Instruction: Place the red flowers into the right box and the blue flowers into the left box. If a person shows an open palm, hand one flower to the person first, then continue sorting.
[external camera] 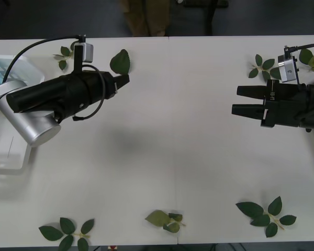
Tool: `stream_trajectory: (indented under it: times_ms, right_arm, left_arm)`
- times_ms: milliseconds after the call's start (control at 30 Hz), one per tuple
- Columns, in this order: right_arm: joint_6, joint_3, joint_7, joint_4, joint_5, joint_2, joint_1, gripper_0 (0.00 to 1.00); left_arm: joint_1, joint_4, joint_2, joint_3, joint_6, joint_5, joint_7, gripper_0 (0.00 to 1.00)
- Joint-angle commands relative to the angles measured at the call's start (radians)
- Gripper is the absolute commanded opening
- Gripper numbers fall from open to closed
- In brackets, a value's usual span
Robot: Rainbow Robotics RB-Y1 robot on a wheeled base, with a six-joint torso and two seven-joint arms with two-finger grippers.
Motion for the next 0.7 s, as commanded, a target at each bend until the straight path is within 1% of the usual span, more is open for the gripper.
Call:
stream_trajectory:
  times_ms: [33,100,233,300,367,400,433,533,567,633,700]
  right_arm:
    - [0.002,0.006,0.031,-0.022,-0.01,-0.042,-0.026,0.77]
    - [0.002,0.006,0.031,-0.022,-0.01,-0.042,-0.026,0.78]
    - [0.002,0.006,0.031,-0.022,-0.01,-0.042,-0.026,0.77]
    - [0.002,0.006,0.031,-0.022,-0.01,-0.042,-0.026,0.77]
    - [0.002,0.006,0.031,-0.022,-0.01,-0.042,-0.026,0.77]
    - [0.002,0.006,0.031,-0.022,-0.01,-0.042,-0.026,0.78]
    - [0.002,0.006,0.031,-0.022,-0.01,-0.042,-0.026,0.77]
    - [0.002,0.006,0.031,-0.022,-0.01,-0.042,-0.026,0.77]
    - [0.002,0.006,0.031,-0.022,-0.01,-0.042,-0.026,0.77]
    - [0.002,0.006,0.031,-0.022,-0.01,-0.042,-0.026,0.77]
    - [0.002,0.006,0.031,-0.022,-0.01,-0.042,-0.026,0.77]
  left_arm:
    - [0.017,-0.092,0.113,-0.022,0.073,0.052,0.037,1.0]
    - [0.016,-0.116,0.148,-0.021,0.083,0.048,-0.004,1.0]
    - [0.034,-0.136,0.211,-0.021,-0.062,0.14,-0.096,1.0]
    - [0.043,-0.172,0.24,-0.021,-0.048,0.2,-0.119,1.0]
    - [0.042,-0.205,0.249,-0.014,0.041,0.249,-0.122,1.0]
    - [0.043,-0.224,0.251,0.007,0.117,0.272,-0.124,1.0]
    - [0.043,-0.231,0.251,0.019,0.159,0.281,-0.124,1.0]
    - [0.047,-0.253,0.219,0.144,0.488,0.362,-0.139,1.0]
    - [0.051,-0.259,0.21,0.174,0.55,0.368,-0.158,1.0]
    - [0.074,-0.264,0.142,0.32,0.835,0.405,-0.236,1.0]
    - [0.076,-0.253,0.073,0.43,1.039,0.418,-0.323,1.0]
